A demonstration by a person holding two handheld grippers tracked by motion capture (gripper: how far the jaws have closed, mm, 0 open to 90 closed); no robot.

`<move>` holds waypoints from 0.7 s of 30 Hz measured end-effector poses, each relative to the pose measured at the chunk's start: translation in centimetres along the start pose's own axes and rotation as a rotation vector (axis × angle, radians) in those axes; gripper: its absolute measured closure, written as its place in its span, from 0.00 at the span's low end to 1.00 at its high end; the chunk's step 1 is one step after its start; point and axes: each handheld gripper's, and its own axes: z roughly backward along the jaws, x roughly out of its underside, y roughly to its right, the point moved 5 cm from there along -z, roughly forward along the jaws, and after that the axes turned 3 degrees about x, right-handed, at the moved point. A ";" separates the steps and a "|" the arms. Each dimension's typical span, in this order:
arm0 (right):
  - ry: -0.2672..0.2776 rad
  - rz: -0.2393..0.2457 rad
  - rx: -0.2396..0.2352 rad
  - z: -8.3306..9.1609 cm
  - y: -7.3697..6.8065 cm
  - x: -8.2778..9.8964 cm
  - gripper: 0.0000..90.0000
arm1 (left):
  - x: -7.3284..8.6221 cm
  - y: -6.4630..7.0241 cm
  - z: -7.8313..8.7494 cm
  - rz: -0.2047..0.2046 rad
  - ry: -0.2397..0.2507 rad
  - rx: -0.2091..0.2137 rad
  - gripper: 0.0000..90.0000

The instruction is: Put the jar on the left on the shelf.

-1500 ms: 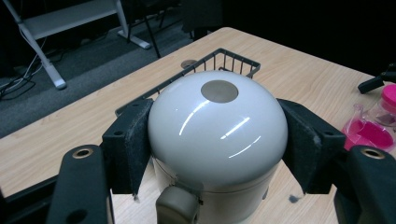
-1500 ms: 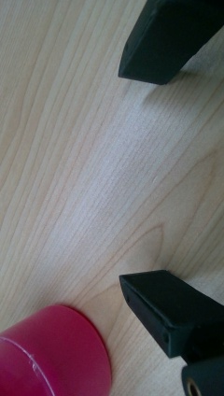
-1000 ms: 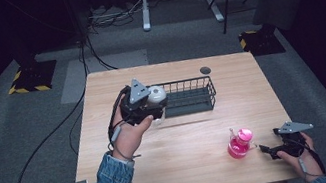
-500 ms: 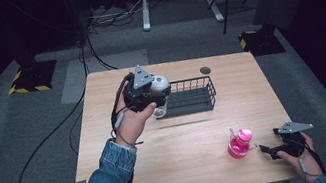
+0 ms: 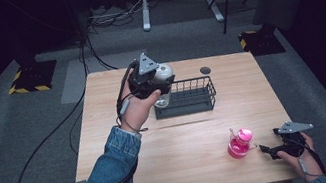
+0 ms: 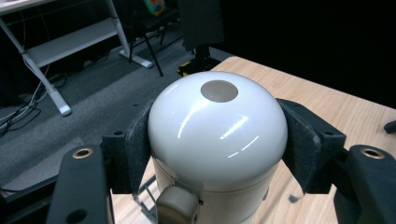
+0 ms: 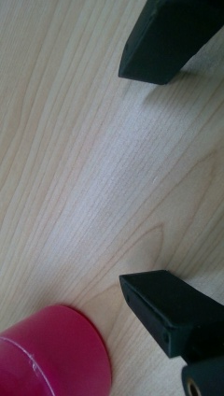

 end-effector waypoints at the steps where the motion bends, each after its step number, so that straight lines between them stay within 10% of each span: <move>1: 0.000 0.000 0.000 0.0 0.0 0.0 0.03 | -0.1 0.0 -0.2 0.001 0.003 0.001 0.35; 21: 0.001 0.003 -0.004 0.0 0.0 0.0 0.03 | -2.0 -0.4 -4.2 0.002 0.022 0.023 0.35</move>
